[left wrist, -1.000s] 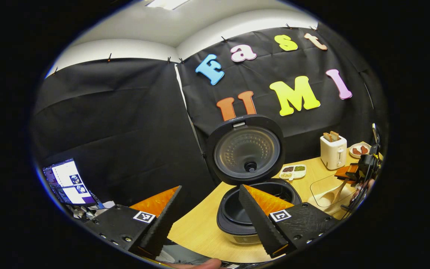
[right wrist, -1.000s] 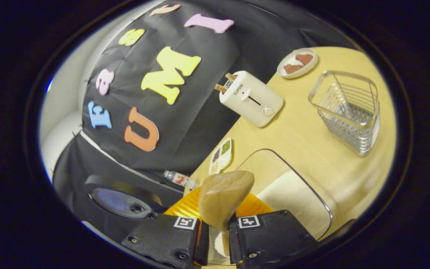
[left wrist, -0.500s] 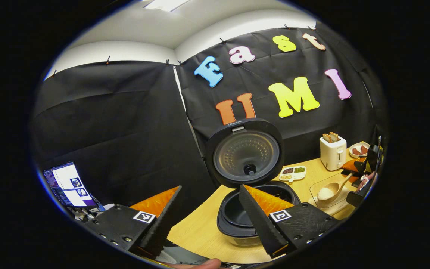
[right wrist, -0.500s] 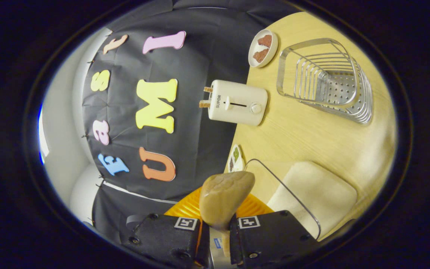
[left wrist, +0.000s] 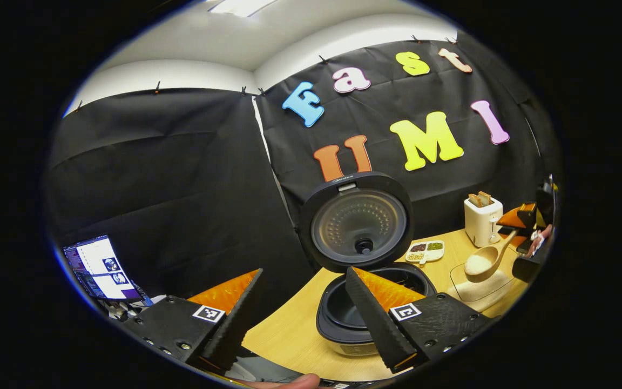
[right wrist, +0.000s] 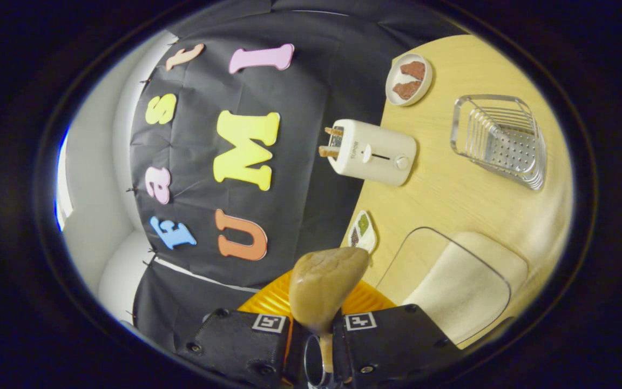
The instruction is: Close the left gripper, press the button to open the rice cooker; take a wooden spoon from the chopstick holder with the right hand, scoop a spoonful of rice and pour it into the rice cooker, then put the wooden spoon back into the chopstick holder.
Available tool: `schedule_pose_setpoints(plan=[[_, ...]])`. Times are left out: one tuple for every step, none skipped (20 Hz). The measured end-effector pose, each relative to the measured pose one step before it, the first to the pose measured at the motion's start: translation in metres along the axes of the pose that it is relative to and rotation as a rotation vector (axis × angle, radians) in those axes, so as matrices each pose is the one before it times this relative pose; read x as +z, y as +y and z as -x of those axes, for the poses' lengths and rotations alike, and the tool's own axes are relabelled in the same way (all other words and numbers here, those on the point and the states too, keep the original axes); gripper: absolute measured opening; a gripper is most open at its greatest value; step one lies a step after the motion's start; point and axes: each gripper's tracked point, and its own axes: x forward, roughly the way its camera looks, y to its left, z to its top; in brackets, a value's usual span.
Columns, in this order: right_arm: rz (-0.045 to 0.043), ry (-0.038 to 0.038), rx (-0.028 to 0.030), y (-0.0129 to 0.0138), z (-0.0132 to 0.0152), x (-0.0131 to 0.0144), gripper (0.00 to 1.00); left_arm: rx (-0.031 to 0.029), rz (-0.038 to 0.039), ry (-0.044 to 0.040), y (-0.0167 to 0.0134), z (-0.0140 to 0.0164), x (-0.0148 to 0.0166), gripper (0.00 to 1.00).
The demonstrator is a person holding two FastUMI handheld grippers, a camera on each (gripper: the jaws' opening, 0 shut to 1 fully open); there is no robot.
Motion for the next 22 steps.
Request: schedule_pose_setpoints(plan=[[0.01049, 0.0085, 0.00459, 0.01524, -0.00204, -0.00559, 0.26, 0.00631, 0.00013, 0.00212, 0.0035, -0.00041, -0.00159, 0.96], [0.01619, 0.00943, 0.00273, 0.01568, -0.00093, -0.0078, 0.26, 0.00634, 0.00165, 0.00135, 0.00288, 0.00108, -0.00132, 0.95], [0.0197, 0.00547, 0.01225, 0.01557, -0.00219, -0.00845, 0.26, 0.00606, 0.0021, 0.00169, 0.00286, 0.00032, -0.00082, 0.95], [0.02485, 0.01016, -0.00125, 0.01219, -0.00527, -0.00982, 0.26, 0.00802, 0.00276, 0.00009, 0.00333, 0.00054, -0.00055, 0.95], [0.02192, 0.01319, 0.0011, 0.01168, -0.00518, -0.01117, 0.26, 0.00827, 0.00387, 0.00057, 0.00438, -0.00032, -0.00113, 0.95], [0.00039, 0.01149, 0.01242, 0.01125, -0.00701, -0.01203, 0.26, 0.00846, 0.00465, 0.00108, 0.00328, 0.00103, -0.0009, 0.95], [-0.00719, 0.01685, -0.00137, 0.00565, -0.00694, -0.01285, 0.26, 0.00707, 0.00467, 0.00336, 0.00332, 0.00052, -0.00105, 0.95], [-0.00892, 0.02117, 0.00174, 0.00389, -0.00713, -0.01527, 0.27, 0.01008, 0.00411, 0.00229, 0.00398, 0.00024, -0.00203, 0.95], [-0.01214, 0.01669, 0.0021, 0.00168, -0.00798, -0.01554, 0.26, 0.00754, 0.00246, 0.00367, 0.00376, 0.00025, -0.00181, 0.95], [0.00091, 0.01993, -0.01914, -0.00058, -0.00598, -0.01452, 0.26, 0.00928, 0.0024, 0.00219, 0.00426, 0.0001, -0.00098, 0.95], [0.00243, 0.00495, 0.00188, 0.00042, -0.00564, -0.00913, 0.27, 0.00592, 0.00077, 0.00383, 0.00321, -0.00049, -0.00246, 0.95], [0.00991, 0.01254, -0.01221, -0.00206, -0.0051, -0.01073, 0.26, 0.00838, -0.00101, 0.00391, 0.00355, 0.00081, -0.00128, 0.95], [0.02083, 0.00919, -0.01416, -0.00087, -0.00661, -0.01131, 0.27, 0.00685, -0.00011, 0.002, 0.003, 0.00001, -0.0014, 0.95], [0.03128, 0.00711, -0.00393, -0.00174, -0.00406, -0.00908, 0.27, 0.00448, -0.00116, 0.0018, 0.0023, 0.00044, -0.00126, 0.95], [0.05379, 0.00721, -0.02099, -0.00108, -0.00387, -0.00968, 0.31, 0.00715, -0.003, 0.00106, 0.00327, 0.00052, -0.0014, 0.95], [0.0607, 0.01023, -0.00679, 0.0013, -0.00233, -0.01084, 0.27, 0.00697, -0.0013, 0.00053, 0.00315, 0.00046, -0.00152, 0.95], [0.04369, 0.0079, 0.003, 0.00305, -0.00087, -0.00781, 0.26, 0.00406, 0.00115, 0.00385, 0.0031, -0.00054, -0.00174, 0.95], [0.04542, -0.00342, -0.00321, 0.00209, -0.00056, -0.00365, 0.26, 0.00234, 0.0025, 0.00399, 0.00138, 0.00056, -0.00216, 0.95], [0.04724, -0.00131, -0.01058, 0.00011, -0.00179, -0.00289, 0.26, 0.00486, 0.00202, 0.0015, 0.00259, -0.00088, -0.0004, 0.95], [0.06251, -0.00192, -0.00923, 0.00151, 0.00016, -0.00259, 0.27, 0.00431, 0.00084, 0.00315, 0.0016, -0.00033, -0.00082, 0.95], [0.06845, -0.0097, -0.01534, 0.00066, 0.00055, -0.00054, 0.27, 0.00218, 0.00114, 0.00384, 0.00157, 0.00037, -0.00132, 0.95], [0.08274, -0.01015, -0.01435, 0.00272, 0.00027, -0.00062, 0.26, 0.00339, 0.00064, 0.002, 0.00149, -0.00026, -0.0018, 0.95]])
